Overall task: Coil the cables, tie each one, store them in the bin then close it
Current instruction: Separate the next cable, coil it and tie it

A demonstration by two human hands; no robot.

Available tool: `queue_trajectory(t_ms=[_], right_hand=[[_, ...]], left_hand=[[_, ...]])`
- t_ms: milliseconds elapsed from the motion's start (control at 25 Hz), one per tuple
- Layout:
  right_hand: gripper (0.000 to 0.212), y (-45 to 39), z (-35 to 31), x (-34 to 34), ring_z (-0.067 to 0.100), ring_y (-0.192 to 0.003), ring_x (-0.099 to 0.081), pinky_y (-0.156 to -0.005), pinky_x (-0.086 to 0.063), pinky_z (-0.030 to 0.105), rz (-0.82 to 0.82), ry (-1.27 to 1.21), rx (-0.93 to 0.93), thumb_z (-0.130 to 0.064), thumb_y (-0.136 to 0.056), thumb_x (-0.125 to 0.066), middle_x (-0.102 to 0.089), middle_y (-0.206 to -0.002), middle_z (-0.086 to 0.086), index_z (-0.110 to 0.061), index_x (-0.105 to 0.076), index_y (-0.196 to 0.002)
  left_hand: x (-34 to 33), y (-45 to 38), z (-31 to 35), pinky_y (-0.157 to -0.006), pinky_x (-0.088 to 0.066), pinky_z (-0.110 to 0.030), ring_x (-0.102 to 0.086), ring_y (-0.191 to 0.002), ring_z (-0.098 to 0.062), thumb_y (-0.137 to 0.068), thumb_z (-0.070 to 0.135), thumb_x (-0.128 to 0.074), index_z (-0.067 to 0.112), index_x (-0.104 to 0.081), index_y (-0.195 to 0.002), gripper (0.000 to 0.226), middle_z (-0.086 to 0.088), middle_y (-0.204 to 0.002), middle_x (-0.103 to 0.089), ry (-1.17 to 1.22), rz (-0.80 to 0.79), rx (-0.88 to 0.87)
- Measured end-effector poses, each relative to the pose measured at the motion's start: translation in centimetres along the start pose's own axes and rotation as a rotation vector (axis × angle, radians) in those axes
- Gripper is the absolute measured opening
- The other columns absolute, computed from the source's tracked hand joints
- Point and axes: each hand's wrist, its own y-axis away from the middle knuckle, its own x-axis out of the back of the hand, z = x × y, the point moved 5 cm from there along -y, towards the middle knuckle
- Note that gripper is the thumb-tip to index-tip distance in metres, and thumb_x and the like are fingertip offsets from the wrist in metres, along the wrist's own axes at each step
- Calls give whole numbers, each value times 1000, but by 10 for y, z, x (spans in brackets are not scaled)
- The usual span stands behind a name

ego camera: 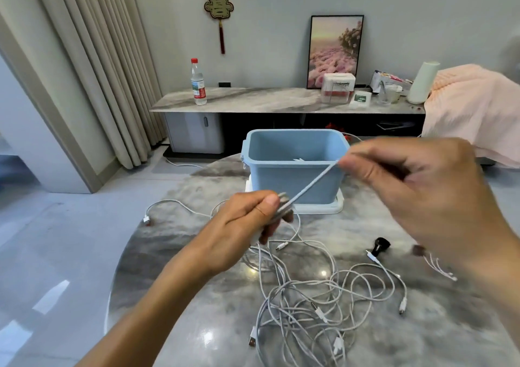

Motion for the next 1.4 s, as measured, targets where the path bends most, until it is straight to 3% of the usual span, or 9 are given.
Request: queue_trajectory(t_ms=[160,280,440,560,760,880,1120,1280,1400], right_hand=[[22,15,67,-40,5,-55,-51,-55,-41,22,62,-243,-317,-38,-88,-66,-66,-61,-9,-19,-76,-82],[29,54,70,-95,1,-45,-39,-49,-28,15,-55,-356,-499,-40,-93,-53,-44,-46,-13,-21,-71,-79],[29,78,29,-147,1,-56,-49,-55,-32,20,-258,-303,-511,-35,-104,-40,-55,-59,-21,-23,-63,-91],[17,84,-5,-154,8,-77,-59,-70,-45,31,-431,-184,-454,-31,-105,-35,-61,-78,-12,-27,-51,-103],[8,66,-46,-127,30,-101,-62,-72,-37,35,-650,153,-378,-21,-101,-41,-66,-105,5,-24,-47,-105],[19,35,-47,-86,25,-88,-64,-66,-37,34,-539,342,-171,-38,-101,-47,-69,-93,0,-24,-60,-99],[14,19,24,-68,5,-50,-42,-52,-34,19,-122,-590,-459,-16,-97,-61,-55,-55,-9,-13,-62,-83],[20,39,40,-89,11,-58,-42,-57,-33,27,-133,-1044,-765,-12,-102,-45,-47,-59,-2,-10,-64,-96],[21,38,34,-84,12,-70,-54,-63,-43,25,-213,-1082,-693,-6,-101,-45,-64,-74,1,-10,-66,-102]], left_hand=[[-13,-6,12,-58,-39,-22,-43,-58,-15,-95,22,-41,3,-67,-88,34,-4,-65,-47,464,-42,26],[-10,-8,2,-65,-38,-22,-41,-56,-14,-96,22,-41,1,-64,-89,32,-3,-66,-45,746,88,125],[9,-9,-13,-86,-31,-30,-48,-64,-11,-96,27,-41,6,-61,-96,28,0,-74,-49,1081,271,170],[19,-9,-23,-82,-39,-27,-58,-73,-12,-99,25,-43,5,-60,-108,27,-2,-83,-57,889,373,104],[1,-3,-17,-68,-47,-23,-58,-72,-11,-97,26,-47,-1,-59,-106,32,-3,-77,-62,-137,260,-102],[-2,-2,-15,-64,-43,-23,-52,-67,-14,-96,24,-47,3,-61,-94,25,-3,-72,-55,-94,171,-42],[-29,-3,-5,-62,-39,-26,-44,-66,-18,-80,11,-55,-4,-58,-97,22,-7,-72,-51,496,-69,57],[-36,-3,-12,-67,-34,-30,-42,-52,-11,-72,-2,-53,-1,-58,-87,16,-5,-66,-51,629,4,170],[-25,-3,-14,-81,-29,-40,-37,-45,-11,-71,1,-53,2,-62,-79,12,-12,-73,-44,727,102,220]])
